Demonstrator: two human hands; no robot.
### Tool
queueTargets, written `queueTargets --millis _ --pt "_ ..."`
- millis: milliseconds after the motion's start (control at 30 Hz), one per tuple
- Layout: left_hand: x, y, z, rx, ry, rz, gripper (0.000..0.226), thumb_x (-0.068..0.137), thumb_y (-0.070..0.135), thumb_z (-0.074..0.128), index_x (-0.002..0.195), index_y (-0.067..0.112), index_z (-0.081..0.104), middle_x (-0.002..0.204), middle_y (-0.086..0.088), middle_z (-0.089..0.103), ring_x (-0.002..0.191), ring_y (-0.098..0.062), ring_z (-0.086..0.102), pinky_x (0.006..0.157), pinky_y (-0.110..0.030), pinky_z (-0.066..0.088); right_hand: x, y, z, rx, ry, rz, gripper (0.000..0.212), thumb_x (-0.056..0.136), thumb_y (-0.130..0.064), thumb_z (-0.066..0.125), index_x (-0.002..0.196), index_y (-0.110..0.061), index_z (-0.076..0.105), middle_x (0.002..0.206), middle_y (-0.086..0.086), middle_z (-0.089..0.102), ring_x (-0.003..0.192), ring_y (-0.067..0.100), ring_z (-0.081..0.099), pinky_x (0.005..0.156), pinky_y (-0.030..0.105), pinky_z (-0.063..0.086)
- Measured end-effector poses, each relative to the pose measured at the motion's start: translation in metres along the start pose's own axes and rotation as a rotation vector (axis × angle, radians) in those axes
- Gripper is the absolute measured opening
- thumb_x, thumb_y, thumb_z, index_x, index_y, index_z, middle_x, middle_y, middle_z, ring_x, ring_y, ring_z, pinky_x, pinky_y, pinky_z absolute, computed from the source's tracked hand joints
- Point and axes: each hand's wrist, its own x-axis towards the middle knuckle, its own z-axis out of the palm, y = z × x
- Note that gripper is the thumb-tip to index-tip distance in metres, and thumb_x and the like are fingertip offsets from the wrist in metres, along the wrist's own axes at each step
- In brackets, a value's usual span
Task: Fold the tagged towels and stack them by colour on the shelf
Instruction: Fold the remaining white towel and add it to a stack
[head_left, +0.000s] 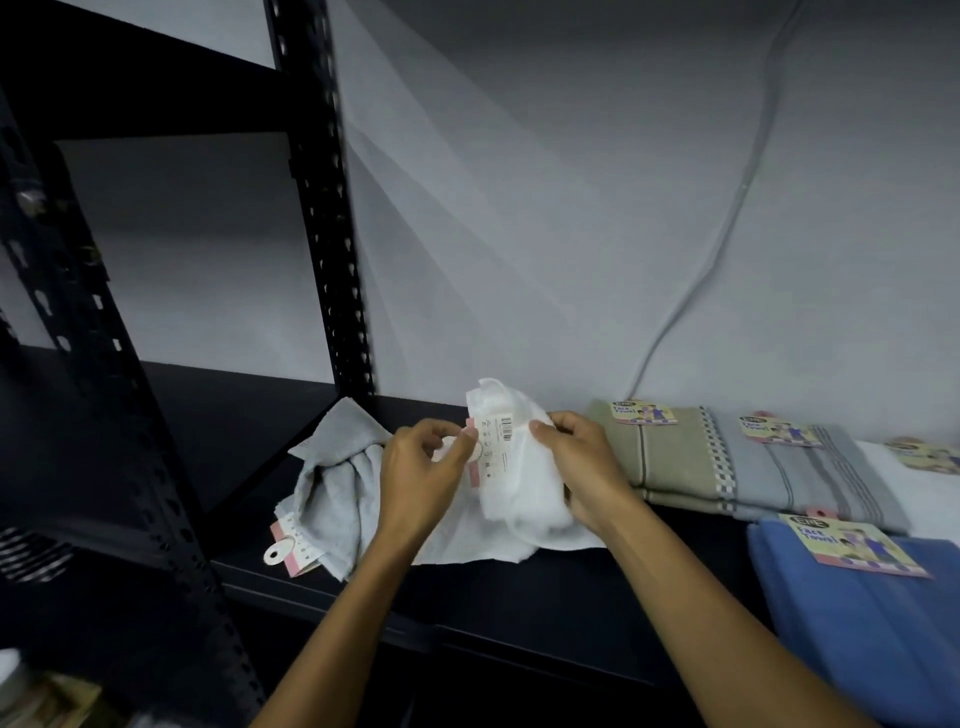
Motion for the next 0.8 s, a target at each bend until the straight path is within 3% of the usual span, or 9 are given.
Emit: queueTargets --millis 133,233,367,433,500,567,633,800 --pt "-0.009 -0.001 0.005 -0.118 -0.202 -0.251 0.022 0.086 0.024 0.074 0.104 0.021 0.063 0.078 0.0 0.072 0.064 -0.007 0.063 0.058 -0.02 0.048 -0.004 0.012 0.004 0.084 0.052 0.033 0.009 0.095 -0.014 0.059 0.099 -0.008 0.064 0.1 0.01 0.072 0.094 0.028 0.069 0.083 0.046 0.058" --pt "-0.01 0.002 0.005 -0.236 -0.21 -0.309 0.031 0.086 0.012 0.073 0.111 0.022 0.057 0.086 -0.005 0.073 0.066 -0.01 0.065 0.051 -0.014 0.045 -0.005 0.01 0.005 0.114 0.046 0.028 0.008 0.096 -0.012 0.058 0.1 -0.008 0.063 0.102 0.01 0.072 0.095 0.027 0.069 0.082 0.045 0.058" --pt "-0.001 0.012 0.001 -0.303 -0.212 -0.245 0.041 0.085 0.001 0.071 0.112 0.029 0.058 0.079 -0.017 0.07 0.065 -0.013 0.065 0.059 -0.023 0.052 -0.003 0.002 0.003 0.043 0.035 -0.029 0.015 0.093 -0.011 0.06 0.108 -0.014 0.059 0.107 0.006 0.07 0.097 0.022 0.068 0.086 0.042 0.057" --pt "0.01 0.021 0.001 -0.334 -0.22 -0.243 0.033 0.085 -0.002 0.068 0.107 0.022 0.067 0.086 -0.016 0.071 0.07 -0.019 0.067 0.066 -0.031 0.057 -0.002 -0.005 0.003 -0.093 0.051 -0.145 0.027 0.092 -0.012 0.062 0.117 -0.019 0.055 0.115 -0.001 0.064 0.101 0.013 0.063 0.086 0.031 0.053" --pt "0.022 0.032 0.0 -0.327 -0.212 -0.244 0.017 0.087 -0.002 0.065 0.093 0.012 0.075 0.084 -0.013 0.071 0.07 -0.021 0.067 0.066 -0.031 0.057 -0.003 -0.015 0.002 -0.282 0.075 -0.322 0.033 0.091 -0.015 0.064 0.121 -0.023 0.055 0.119 -0.01 0.056 0.107 0.006 0.053 0.085 0.017 0.042" --pt "0.035 0.047 -0.002 -0.337 -0.22 -0.237 0.011 0.088 0.0 0.066 0.083 0.003 0.075 0.077 -0.013 0.071 0.066 -0.019 0.068 0.062 -0.026 0.056 -0.004 -0.027 0.003 -0.401 0.077 -0.502 0.026 0.091 -0.019 0.066 0.116 -0.024 0.061 0.118 -0.014 0.057 0.107 0.003 0.049 0.082 0.01 0.037" --pt "0.049 0.066 -0.007 -0.333 -0.255 -0.209 0.012 0.09 0.003 0.064 0.086 -0.003 0.073 0.077 -0.013 0.072 0.065 -0.017 0.07 0.061 -0.022 0.055 -0.005 -0.042 0.002 -0.446 0.06 -0.62 0.016 0.091 -0.024 0.066 0.107 -0.024 0.067 0.112 -0.016 0.065 0.105 0.001 0.054 0.082 0.008 0.037" --pt "0.09 0.11 -0.027 -0.076 -0.455 0.014 0.012 0.087 0.005 0.068 0.098 0.003 0.072 0.09 -0.012 0.076 0.086 -0.02 0.074 0.077 -0.028 0.059 0.0 -0.087 -0.004 -0.519 -0.044 -0.684 0.022 0.086 -0.042 0.071 0.101 -0.025 0.071 0.097 -0.018 0.069 0.095 -0.006 0.058 0.072 0.004 0.039"
